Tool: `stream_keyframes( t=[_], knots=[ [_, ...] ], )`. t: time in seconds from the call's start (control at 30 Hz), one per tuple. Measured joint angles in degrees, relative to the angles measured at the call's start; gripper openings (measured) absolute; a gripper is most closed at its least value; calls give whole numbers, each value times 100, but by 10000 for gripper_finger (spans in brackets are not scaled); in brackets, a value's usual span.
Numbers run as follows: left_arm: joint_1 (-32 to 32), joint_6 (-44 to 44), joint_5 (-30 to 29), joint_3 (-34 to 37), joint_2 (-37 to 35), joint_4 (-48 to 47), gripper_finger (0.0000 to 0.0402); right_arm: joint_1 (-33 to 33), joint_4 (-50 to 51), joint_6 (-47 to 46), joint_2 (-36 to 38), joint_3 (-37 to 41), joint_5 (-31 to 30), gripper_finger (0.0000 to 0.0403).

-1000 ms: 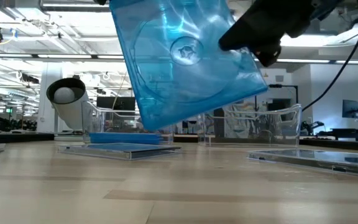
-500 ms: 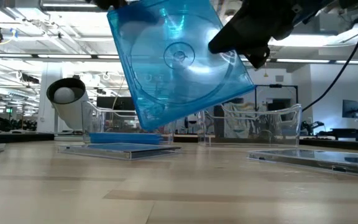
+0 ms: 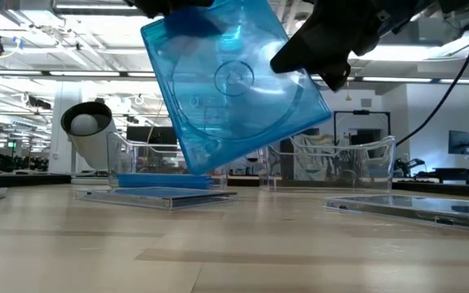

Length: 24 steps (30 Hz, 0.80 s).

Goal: Pick & place jewel cases by type
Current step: Put the blue cd case into the left transparent bin

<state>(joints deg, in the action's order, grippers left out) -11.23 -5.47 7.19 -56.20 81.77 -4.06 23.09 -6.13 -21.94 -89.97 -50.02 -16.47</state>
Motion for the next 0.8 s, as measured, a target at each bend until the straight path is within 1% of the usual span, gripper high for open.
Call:
stream_keyframes(
  t=[0.17,0.23,0.3,0.47,0.6,0.67,0.8],
  knots=[
    [12,14,-42,-124,3,-56,85,4,-33,2,0,0,5,36],
    [16,15,-89,-141,3,-76,57,13,-35,12,0,0,4,32],
    [20,13,-141,-141,3,-73,38,17,-33,10,0,0,-11,32],
    [6,15,-293,-145,1,-99,37,13,-24,8,0,0,-15,47],
    [5,15,-300,-147,1,-96,60,12,-28,2,0,2,-23,43],
    [5,17,-308,-147,1,-95,64,11,-28,-10,0,2,-25,43],
    [5,18,-336,-147,1,-94,46,11,-17,-10,0,2,-59,52]
  ],
)
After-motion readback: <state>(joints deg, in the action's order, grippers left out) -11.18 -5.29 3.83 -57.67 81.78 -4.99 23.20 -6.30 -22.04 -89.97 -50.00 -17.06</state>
